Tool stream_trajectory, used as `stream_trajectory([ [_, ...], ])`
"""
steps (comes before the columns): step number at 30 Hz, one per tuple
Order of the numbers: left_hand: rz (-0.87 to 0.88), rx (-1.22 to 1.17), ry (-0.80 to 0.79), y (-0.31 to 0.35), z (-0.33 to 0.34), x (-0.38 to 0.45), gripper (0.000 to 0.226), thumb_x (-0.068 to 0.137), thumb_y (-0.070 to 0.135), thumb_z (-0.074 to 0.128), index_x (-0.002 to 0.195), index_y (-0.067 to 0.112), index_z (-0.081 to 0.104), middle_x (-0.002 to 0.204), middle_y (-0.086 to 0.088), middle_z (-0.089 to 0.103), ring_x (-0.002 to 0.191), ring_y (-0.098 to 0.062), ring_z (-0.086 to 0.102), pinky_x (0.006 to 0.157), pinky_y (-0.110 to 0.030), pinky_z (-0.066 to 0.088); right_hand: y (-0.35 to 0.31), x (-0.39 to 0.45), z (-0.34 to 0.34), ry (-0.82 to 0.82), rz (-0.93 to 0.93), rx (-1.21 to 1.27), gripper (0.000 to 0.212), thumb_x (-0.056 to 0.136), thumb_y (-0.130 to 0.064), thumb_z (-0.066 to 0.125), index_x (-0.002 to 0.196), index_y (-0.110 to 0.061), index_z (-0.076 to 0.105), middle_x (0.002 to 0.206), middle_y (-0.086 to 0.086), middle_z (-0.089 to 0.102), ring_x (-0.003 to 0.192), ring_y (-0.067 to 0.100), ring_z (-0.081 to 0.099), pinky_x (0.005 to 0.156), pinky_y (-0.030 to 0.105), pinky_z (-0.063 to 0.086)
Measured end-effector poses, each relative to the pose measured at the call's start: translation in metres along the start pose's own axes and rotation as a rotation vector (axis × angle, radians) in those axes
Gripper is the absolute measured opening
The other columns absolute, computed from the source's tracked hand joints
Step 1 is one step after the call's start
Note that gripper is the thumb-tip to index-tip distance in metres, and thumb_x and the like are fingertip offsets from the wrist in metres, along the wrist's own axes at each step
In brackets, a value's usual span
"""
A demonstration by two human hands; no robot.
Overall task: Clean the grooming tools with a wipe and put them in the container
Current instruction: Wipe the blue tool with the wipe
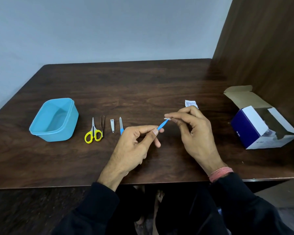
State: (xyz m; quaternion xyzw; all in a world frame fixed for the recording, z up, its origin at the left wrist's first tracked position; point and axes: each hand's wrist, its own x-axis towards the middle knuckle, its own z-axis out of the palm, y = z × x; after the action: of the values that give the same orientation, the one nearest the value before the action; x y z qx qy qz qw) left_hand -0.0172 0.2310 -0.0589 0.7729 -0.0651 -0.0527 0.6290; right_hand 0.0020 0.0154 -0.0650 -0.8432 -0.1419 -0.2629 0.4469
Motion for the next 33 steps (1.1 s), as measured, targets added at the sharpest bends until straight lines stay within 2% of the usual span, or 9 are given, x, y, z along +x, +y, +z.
stream_trajectory([
  [4, 0.019, 0.022, -0.004, -0.001, 0.000, 0.000, 0.023, 0.115, 0.026, 0.063, 0.115, 0.029, 0.086, 0.081, -0.001, 0.078, 0.042, -0.014, 0.042, 0.036, -0.021, 0.035, -0.001, -0.001, -0.003, 0.057, 0.064, 0.090, 0.024, 0.098, 0.002, 0.081, 0.112, -0.016, 0.087, 0.104, -0.007, 0.076, 0.090, 0.003, 0.070, 0.082, 0.011, 0.050],
  [8, 0.014, 0.020, -0.002, -0.001, 0.000, 0.000, 0.022, 0.115, 0.026, 0.064, 0.115, 0.029, 0.086, 0.080, -0.002, 0.079, 0.042, -0.014, 0.041, 0.037, -0.021, 0.034, 0.001, -0.003, -0.003, 0.054, 0.135, 0.139, 0.020, 0.095, -0.011, 0.088, 0.111, -0.023, 0.088, 0.099, -0.014, 0.079, 0.067, 0.013, 0.064, 0.065, 0.024, 0.051],
  [12, 0.009, 0.022, -0.013, -0.003, -0.001, 0.001, 0.022, 0.115, 0.026, 0.063, 0.117, 0.029, 0.085, 0.080, -0.002, 0.079, 0.042, -0.014, 0.041, 0.038, -0.022, 0.035, -0.002, -0.005, -0.001, 0.008, 0.035, 0.083, 0.018, 0.096, -0.008, 0.085, 0.111, -0.017, 0.089, 0.106, -0.007, 0.080, 0.080, 0.000, 0.069, 0.075, 0.013, 0.050],
  [16, 0.005, 0.014, -0.010, -0.004, -0.001, 0.001, 0.023, 0.115, 0.027, 0.063, 0.118, 0.029, 0.085, 0.079, -0.001, 0.077, 0.041, -0.012, 0.040, 0.038, -0.021, 0.034, 0.002, -0.006, 0.002, -0.014, -0.028, -0.060, 0.019, 0.103, -0.013, 0.079, 0.118, -0.024, 0.086, 0.111, -0.012, 0.074, 0.099, 0.008, 0.074, 0.083, 0.032, 0.062],
  [18, 0.007, 0.017, -0.008, -0.004, -0.001, 0.001, 0.023, 0.115, 0.027, 0.062, 0.119, 0.029, 0.085, 0.078, 0.000, 0.076, 0.041, -0.011, 0.040, 0.038, -0.021, 0.034, 0.002, -0.005, 0.002, 0.025, -0.008, -0.134, 0.020, 0.105, -0.017, 0.076, 0.121, -0.026, 0.084, 0.111, -0.013, 0.071, 0.099, 0.010, 0.073, 0.083, 0.039, 0.064],
  [23, 0.006, 0.010, 0.003, -0.003, -0.002, 0.000, 0.024, 0.116, 0.026, 0.062, 0.117, 0.028, 0.086, 0.075, 0.002, 0.073, 0.042, -0.011, 0.041, 0.038, -0.021, 0.034, -0.005, -0.010, 0.001, -0.067, -0.125, -0.153, 0.025, 0.107, -0.017, 0.066, 0.124, -0.024, 0.083, 0.111, -0.011, 0.066, 0.099, 0.006, 0.070, 0.080, 0.033, 0.063],
  [25, 0.007, 0.013, 0.006, -0.002, -0.001, 0.000, 0.024, 0.116, 0.026, 0.062, 0.117, 0.027, 0.086, 0.073, 0.003, 0.072, 0.043, -0.011, 0.043, 0.038, -0.021, 0.035, -0.004, -0.010, 0.001, -0.050, -0.123, -0.177, 0.026, 0.107, -0.019, 0.065, 0.124, -0.026, 0.083, 0.111, -0.011, 0.066, 0.097, 0.006, 0.069, 0.077, 0.032, 0.062],
  [28, 0.005, 0.013, 0.012, -0.001, -0.001, 0.000, 0.025, 0.116, 0.025, 0.061, 0.116, 0.026, 0.086, 0.072, 0.004, 0.069, 0.044, -0.012, 0.043, 0.038, -0.021, 0.035, 0.001, -0.008, 0.002, 0.024, -0.091, -0.207, 0.025, 0.106, -0.016, 0.070, 0.124, -0.025, 0.084, 0.109, -0.010, 0.066, 0.094, 0.005, 0.067, 0.075, 0.033, 0.062],
  [33, 0.011, 0.008, 0.017, -0.005, -0.002, 0.000, 0.025, 0.116, 0.024, 0.061, 0.116, 0.025, 0.086, 0.072, 0.002, 0.069, 0.043, -0.012, 0.043, 0.038, -0.021, 0.034, 0.001, -0.012, 0.003, -0.039, -0.181, -0.189, 0.031, 0.107, -0.014, 0.065, 0.125, -0.028, 0.084, 0.111, -0.009, 0.068, 0.091, 0.011, 0.072, 0.069, 0.040, 0.062],
])
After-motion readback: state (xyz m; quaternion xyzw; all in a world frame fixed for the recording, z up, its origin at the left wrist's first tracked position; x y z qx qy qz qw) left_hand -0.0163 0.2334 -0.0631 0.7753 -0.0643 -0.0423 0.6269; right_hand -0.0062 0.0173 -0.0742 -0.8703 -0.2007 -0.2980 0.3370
